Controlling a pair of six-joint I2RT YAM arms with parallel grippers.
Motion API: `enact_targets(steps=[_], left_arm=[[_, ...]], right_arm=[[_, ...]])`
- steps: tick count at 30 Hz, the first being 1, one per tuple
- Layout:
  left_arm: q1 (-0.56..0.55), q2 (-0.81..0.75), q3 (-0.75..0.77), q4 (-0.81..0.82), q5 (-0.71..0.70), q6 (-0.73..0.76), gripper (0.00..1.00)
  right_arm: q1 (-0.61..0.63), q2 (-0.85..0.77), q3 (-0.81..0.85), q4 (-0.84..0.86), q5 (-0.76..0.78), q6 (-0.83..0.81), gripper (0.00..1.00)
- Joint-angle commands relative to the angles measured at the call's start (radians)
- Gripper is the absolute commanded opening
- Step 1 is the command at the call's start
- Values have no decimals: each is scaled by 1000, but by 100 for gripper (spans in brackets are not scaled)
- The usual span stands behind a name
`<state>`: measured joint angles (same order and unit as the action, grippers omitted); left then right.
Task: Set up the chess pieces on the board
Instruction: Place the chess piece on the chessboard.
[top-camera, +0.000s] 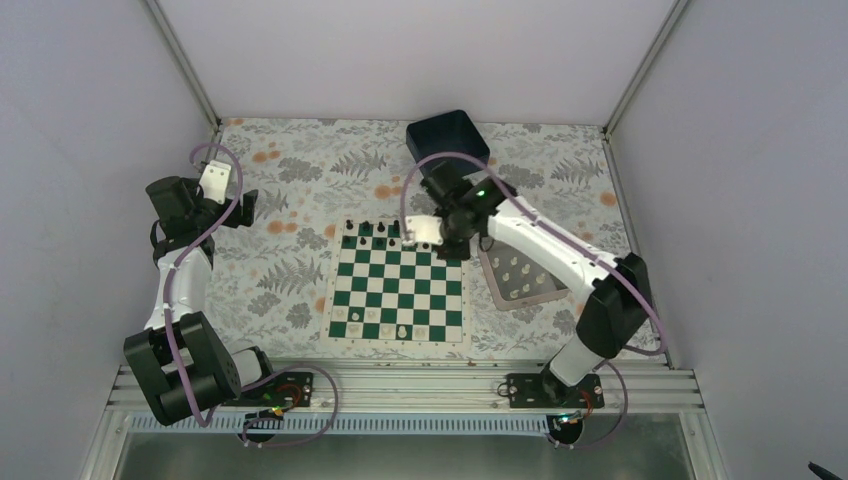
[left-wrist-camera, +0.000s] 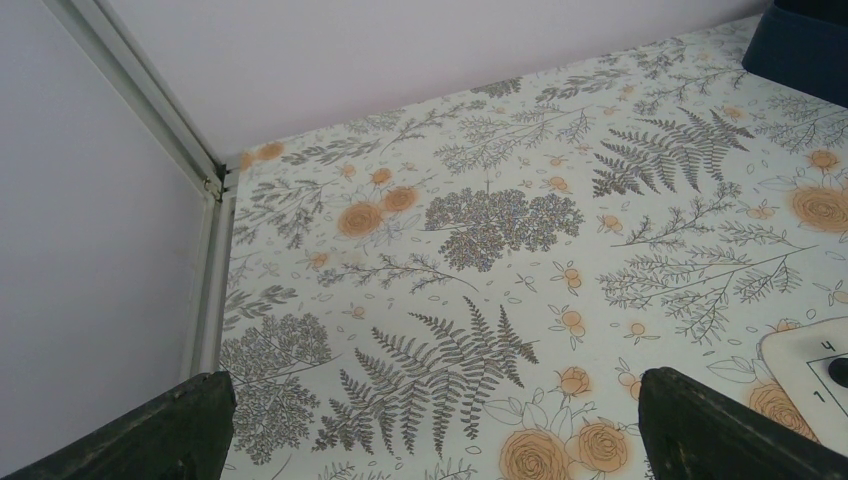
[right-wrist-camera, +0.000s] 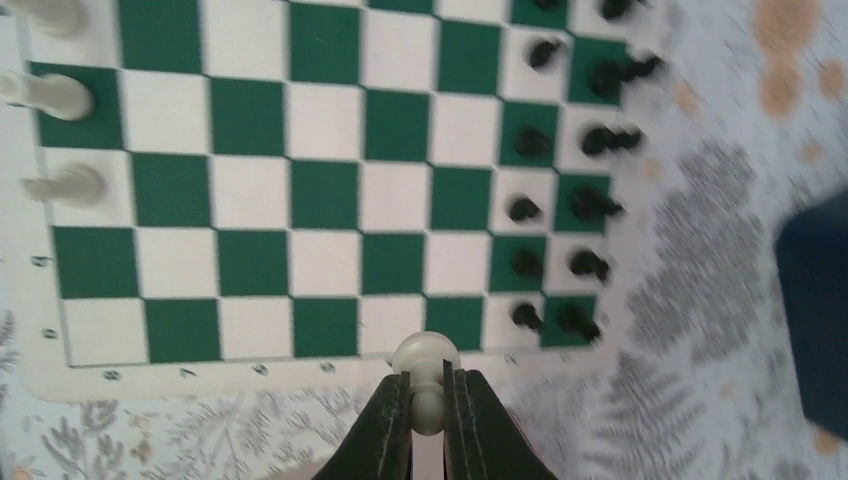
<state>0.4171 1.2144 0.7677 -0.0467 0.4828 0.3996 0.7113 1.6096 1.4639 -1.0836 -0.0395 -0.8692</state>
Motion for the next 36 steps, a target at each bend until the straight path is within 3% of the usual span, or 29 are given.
enact_targets(steps=[1, 7, 16, 36], left_arm=[[6, -16, 1, -4, 23, -5, 100], [6, -16, 1, -5, 21, -5, 100], [6, -13, -2, -2, 26, -4, 100], [6, -15, -5, -1, 27, -2, 100]], right_arm=[[130, 72, 6, -5, -36, 51, 7], [268, 182, -36, 64, -94, 57, 8], [366, 318, -7, 112, -152, 40, 9], [384, 408, -5, 174, -126, 25, 10]])
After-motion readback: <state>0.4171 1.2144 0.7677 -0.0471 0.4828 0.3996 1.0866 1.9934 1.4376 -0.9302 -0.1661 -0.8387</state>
